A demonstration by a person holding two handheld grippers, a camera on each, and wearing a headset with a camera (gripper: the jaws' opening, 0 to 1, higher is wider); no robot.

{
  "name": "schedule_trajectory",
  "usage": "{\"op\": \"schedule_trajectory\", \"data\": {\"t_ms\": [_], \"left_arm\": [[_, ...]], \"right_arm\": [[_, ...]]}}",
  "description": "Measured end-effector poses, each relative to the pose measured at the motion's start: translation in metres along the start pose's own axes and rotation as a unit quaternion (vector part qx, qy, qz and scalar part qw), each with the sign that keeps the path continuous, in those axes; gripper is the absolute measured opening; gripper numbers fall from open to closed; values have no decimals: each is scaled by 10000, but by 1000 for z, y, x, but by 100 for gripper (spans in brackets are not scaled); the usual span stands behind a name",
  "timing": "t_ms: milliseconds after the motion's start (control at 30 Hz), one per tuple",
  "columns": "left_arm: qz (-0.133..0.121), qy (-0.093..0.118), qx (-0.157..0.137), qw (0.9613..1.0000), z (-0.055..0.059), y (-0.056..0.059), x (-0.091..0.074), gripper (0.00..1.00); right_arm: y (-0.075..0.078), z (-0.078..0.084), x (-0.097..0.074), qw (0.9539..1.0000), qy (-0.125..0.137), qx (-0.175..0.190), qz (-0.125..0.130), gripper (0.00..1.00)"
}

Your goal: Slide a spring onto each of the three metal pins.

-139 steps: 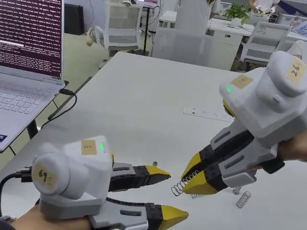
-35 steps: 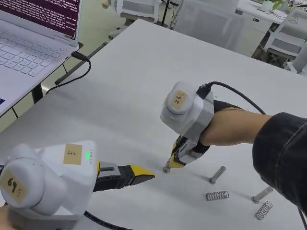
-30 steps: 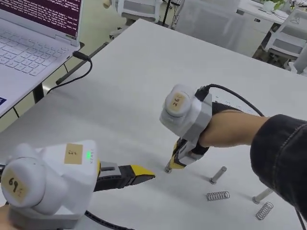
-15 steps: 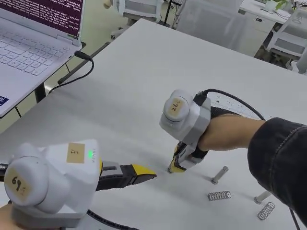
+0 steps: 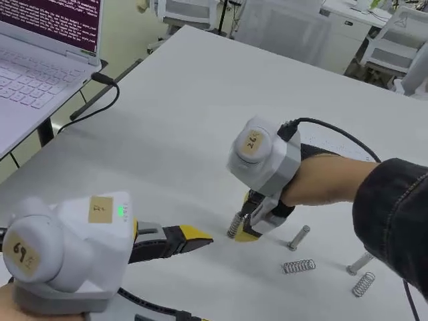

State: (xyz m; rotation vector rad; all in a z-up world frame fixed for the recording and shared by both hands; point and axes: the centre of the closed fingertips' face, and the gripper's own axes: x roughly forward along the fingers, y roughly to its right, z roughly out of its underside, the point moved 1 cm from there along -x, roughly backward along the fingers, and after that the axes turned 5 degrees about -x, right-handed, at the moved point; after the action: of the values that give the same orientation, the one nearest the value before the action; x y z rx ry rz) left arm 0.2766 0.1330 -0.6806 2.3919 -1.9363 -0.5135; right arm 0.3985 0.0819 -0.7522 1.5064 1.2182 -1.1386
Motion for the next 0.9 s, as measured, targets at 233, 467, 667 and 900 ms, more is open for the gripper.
{"op": "schedule_trajectory", "data": {"t_ms": [233,467,667,900], "left_arm": [[-51,15,24,10000,-5,-3,1,65],[-159,45,38,9999,-11,-7,2,65],[-247,45,65,9997,-15,-9,2,65],[-304,71,110,9995,-25,-8,2,65]], "right_arm": [[0,-4,-32,9972,645,232,307,31],[-4,-5,-63,9895,1242,471,577,33],[-10,1,-89,9776,1757,736,901,33],[-23,14,-113,9622,2227,1047,1168,33]]}}
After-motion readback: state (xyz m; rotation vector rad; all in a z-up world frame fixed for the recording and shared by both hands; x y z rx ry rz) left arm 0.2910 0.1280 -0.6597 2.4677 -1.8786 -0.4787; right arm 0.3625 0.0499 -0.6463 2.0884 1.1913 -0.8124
